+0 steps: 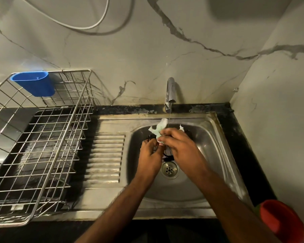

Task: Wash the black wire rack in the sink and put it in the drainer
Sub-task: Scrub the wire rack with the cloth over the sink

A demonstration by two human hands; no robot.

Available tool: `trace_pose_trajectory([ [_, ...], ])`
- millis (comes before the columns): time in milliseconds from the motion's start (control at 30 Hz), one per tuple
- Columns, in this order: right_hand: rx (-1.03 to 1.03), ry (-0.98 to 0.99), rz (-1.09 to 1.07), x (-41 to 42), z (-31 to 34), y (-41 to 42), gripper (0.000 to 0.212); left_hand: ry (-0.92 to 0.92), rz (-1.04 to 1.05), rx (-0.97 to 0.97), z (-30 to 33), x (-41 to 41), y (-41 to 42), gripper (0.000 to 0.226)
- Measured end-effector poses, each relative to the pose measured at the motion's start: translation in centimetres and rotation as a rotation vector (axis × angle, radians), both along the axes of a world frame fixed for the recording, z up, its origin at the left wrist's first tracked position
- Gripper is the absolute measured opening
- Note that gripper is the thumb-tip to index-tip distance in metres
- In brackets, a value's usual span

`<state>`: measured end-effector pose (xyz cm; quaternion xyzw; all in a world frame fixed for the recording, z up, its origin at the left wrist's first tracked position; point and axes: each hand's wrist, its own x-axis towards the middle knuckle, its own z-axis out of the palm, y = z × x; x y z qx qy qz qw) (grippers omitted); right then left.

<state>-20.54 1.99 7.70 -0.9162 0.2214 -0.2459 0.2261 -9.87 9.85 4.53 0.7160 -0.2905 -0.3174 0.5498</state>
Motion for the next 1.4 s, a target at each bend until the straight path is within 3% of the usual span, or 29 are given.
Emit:
trace_pose_trajectory([
  [100,-0.062,-0.019,0.063,0.2,-0.2,-0.7,0.045,0.043,0.005,-0.022,0.1,-0.2,0.0,0.011],
  [200,-0.071,0.039,0.04,-0.5,0.3,-1.6,0.05,0.054,0.038,-0.043,0.0,-0.4,0.0,0.032],
  [300,-0.099,0.094,-0.061,-2.1,0.5,-2.9,0.051,0.037,0.088,-0.069,-0.1,0.0,0.0,0.037],
  [400,-0.12,0.05,-0.19,-3.5,0.8,-4.0,0.047,0.003,0.123,-0.098,-0.5,0.8,-0.2,0.048],
  [500,-0.083,0.01,-0.177,-4.0,1.1,-4.2,0.045,0.006,0.128,-0.107,-1.1,1.4,-0.2,0.063],
  [700,0.031,0.174,-0.067,-3.2,0.3,-4.8,0.048,0.022,0.129,-0.168,-0.8,2.0,0.3,0.044],
  [833,0.105,0.093,-0.153,-3.0,1.1,-4.5,0.036,-0.041,0.104,-0.133,-1.7,2.3,0.4,0.048],
  [967,-0.003,0.035,-0.368,-2.7,1.9,-4.6,0.032,-0.058,0.094,-0.124,-1.4,2.1,0.7,0.043],
  [1133,-0.104,0.152,-0.178,-1.9,1.2,-3.6,0.042,-0.004,0.09,-0.177,-0.6,2.1,0.7,0.044],
  [1233,-0.059,0.125,-0.294,-2.6,1.2,-4.1,0.038,0.004,0.119,-0.179,-0.5,2.1,0.8,0.047],
  [1300,-0.023,0.133,-0.342,-3.0,1.2,-4.5,0.037,0.088,0.176,-0.167,-0.5,2.5,0.9,0.051],
  [1400,0.028,-0.028,-0.262,-2.9,1.3,-3.6,0.032,0.183,0.206,-0.202,-0.2,3.1,0.9,0.081],
])
